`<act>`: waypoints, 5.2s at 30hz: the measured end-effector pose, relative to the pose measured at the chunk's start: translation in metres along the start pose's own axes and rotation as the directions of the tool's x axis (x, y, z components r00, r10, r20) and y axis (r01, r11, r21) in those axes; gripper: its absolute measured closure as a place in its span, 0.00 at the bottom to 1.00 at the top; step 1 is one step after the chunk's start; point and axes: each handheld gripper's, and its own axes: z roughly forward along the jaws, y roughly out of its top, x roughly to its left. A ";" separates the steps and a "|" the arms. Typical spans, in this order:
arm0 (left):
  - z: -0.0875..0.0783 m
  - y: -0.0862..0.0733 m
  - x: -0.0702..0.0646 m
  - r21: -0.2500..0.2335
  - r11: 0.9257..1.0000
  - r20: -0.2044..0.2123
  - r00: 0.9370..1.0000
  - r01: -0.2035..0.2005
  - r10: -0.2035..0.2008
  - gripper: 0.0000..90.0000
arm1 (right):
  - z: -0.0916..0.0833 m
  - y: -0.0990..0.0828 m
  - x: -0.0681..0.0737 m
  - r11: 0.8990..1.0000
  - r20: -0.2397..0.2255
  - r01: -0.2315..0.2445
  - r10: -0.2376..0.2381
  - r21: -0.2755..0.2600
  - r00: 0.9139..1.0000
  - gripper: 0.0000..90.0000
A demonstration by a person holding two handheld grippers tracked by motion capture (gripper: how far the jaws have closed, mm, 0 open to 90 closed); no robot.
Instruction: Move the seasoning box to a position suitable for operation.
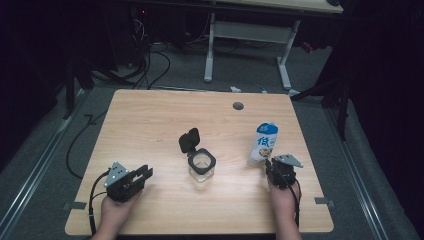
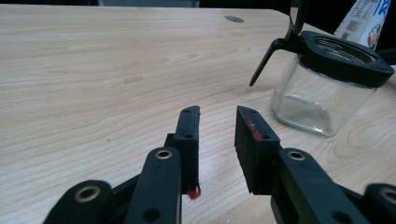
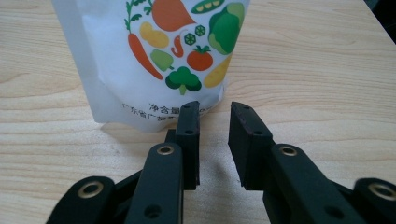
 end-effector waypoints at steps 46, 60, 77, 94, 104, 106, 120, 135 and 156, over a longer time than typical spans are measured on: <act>0.003 -0.002 -0.004 0.009 1.000 0.024 1.000 0.003 -0.003 0.79 | -0.003 0.010 0.060 0.998 0.045 -0.037 0.039 -0.050 0.998 0.39; 0.001 -0.002 -0.001 0.006 1.000 0.020 1.000 0.009 -0.009 0.79 | 0.018 0.015 0.047 0.990 0.095 -0.140 0.137 0.023 0.986 0.08; 0.002 -0.003 -0.002 0.008 1.000 0.015 1.000 0.005 -0.005 0.79 | 0.014 0.010 0.031 0.994 0.044 -0.101 0.100 0.036 0.994 0.28; 0.003 -0.003 -0.002 0.012 1.000 0.010 1.000 0.006 -0.006 0.79 | 0.005 0.000 0.026 0.999 -0.088 -0.033 0.035 0.016 0.996 0.32; 0.003 -0.003 -0.001 0.010 1.000 0.007 1.000 0.008 -0.009 0.79 | 0.006 0.000 0.036 1.000 -0.152 0.005 -0.004 0.004 0.988 0.31; 0.003 -0.003 -0.001 0.010 1.000 0.007 1.000 0.008 -0.008 0.79 | 0.005 0.000 0.036 1.000 -0.148 0.006 -0.005 0.007 0.989 0.30; 0.003 -0.004 -0.001 0.015 1.000 0.006 1.000 0.008 -0.009 0.79 | -0.010 -0.006 0.034 0.997 -0.083 0.074 -0.075 -0.020 0.994 0.47; 0.002 -0.003 -0.001 0.010 1.000 0.005 1.000 0.009 -0.009 0.79 | -0.029 -0.001 0.044 0.986 -0.086 0.121 -0.131 -0.113 0.988 0.89; 0.002 -0.003 -0.002 0.011 1.000 0.001 1.000 0.009 -0.009 0.78 | -0.040 -0.011 0.028 0.986 -0.089 0.119 -0.130 -0.120 0.988 0.93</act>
